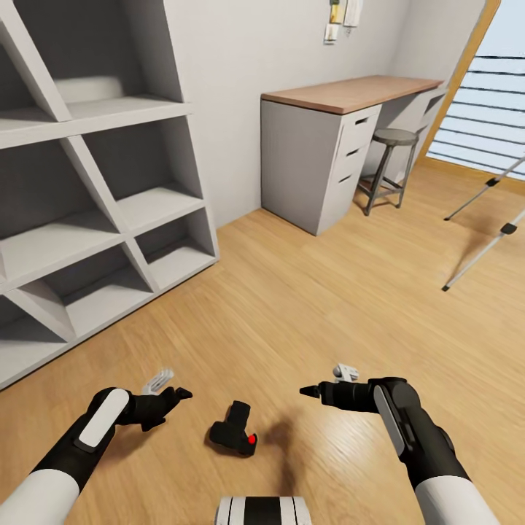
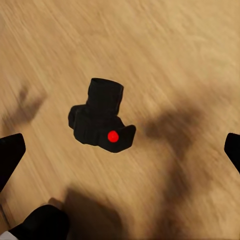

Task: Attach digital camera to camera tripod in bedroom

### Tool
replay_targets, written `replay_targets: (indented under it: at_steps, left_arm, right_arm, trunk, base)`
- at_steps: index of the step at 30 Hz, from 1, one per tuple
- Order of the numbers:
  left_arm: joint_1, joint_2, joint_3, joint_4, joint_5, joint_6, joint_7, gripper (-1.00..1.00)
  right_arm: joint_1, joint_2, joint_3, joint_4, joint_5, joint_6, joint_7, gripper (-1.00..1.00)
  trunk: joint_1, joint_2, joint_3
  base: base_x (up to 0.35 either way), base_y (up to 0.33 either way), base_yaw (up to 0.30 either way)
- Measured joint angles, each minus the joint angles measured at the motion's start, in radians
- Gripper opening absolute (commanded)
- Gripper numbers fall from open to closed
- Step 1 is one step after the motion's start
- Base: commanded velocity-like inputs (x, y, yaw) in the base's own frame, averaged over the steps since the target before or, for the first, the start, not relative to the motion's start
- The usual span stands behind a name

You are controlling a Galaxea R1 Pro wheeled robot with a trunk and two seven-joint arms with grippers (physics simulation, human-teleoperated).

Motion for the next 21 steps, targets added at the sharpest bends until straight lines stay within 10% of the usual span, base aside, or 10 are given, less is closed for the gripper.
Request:
replay_targets:
  at_steps: [21]
  left_arm:
    - [0.0, 0.001, 0.001, -0.002, 0.0, 0.0, 0.0, 1.0]
  right_arm:
    - [0.0, -0.003, -0.001, 0.001, 0.0, 0.011, 0.0, 1.0]
  trunk:
    - [0.009, -0.005, -0.081]
  base:
    - [0.0, 0.0, 0.0]
